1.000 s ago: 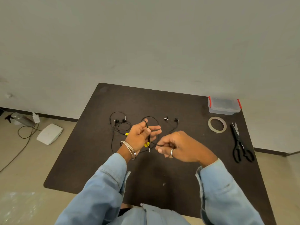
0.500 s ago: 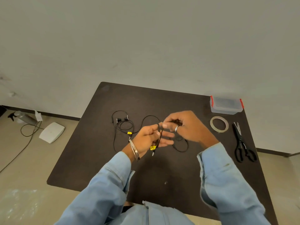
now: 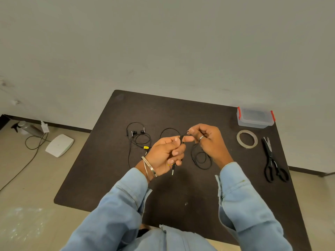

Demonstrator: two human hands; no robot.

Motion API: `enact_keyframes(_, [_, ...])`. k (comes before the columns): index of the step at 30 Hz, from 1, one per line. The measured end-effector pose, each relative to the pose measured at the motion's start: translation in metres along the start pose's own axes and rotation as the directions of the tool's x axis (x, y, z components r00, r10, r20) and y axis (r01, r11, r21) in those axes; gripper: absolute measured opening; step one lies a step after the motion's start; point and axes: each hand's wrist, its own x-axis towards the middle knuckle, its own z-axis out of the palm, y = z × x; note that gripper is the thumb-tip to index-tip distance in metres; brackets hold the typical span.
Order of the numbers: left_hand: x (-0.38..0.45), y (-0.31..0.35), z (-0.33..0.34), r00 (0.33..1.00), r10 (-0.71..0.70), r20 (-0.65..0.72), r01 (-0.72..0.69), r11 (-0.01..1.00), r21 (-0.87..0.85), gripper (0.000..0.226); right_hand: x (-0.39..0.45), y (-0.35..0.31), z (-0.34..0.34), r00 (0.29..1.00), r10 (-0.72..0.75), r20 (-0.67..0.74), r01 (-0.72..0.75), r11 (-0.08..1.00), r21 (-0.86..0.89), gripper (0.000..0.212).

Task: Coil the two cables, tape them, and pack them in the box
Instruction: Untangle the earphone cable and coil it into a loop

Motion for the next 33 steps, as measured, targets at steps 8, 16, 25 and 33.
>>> enact_keyframes(8, [0.014,0.018,0.005,0.973,0.149,-0.175,-0.186,0.958,-0.219,0.027,-0.001,0.003,0.018,0.996,0.028,0.084,-0.024,0.998,-0.051,0.034])
enact_keyframes(16, [0.013,0.025,-0.003,0.959,0.197,-0.202,-0.235,0.955,-0.18,0.03,-0.006,-0.003,0.029,0.989,-0.007,0.15,0.025,0.993,-0.117,0.023])
enact_keyframes(25, [0.019,0.027,-0.022,0.882,0.282,-0.377,-0.273,0.959,0.079,0.017,-0.023,-0.016,0.03,0.885,0.101,0.455,0.031,0.961,-0.273,0.021])
enact_keyframes(33, [0.015,0.017,-0.024,0.949,0.207,-0.24,-0.059,0.859,0.509,0.035,-0.01,-0.057,-0.002,0.902,-0.033,0.431,0.208,0.907,-0.366,0.013])
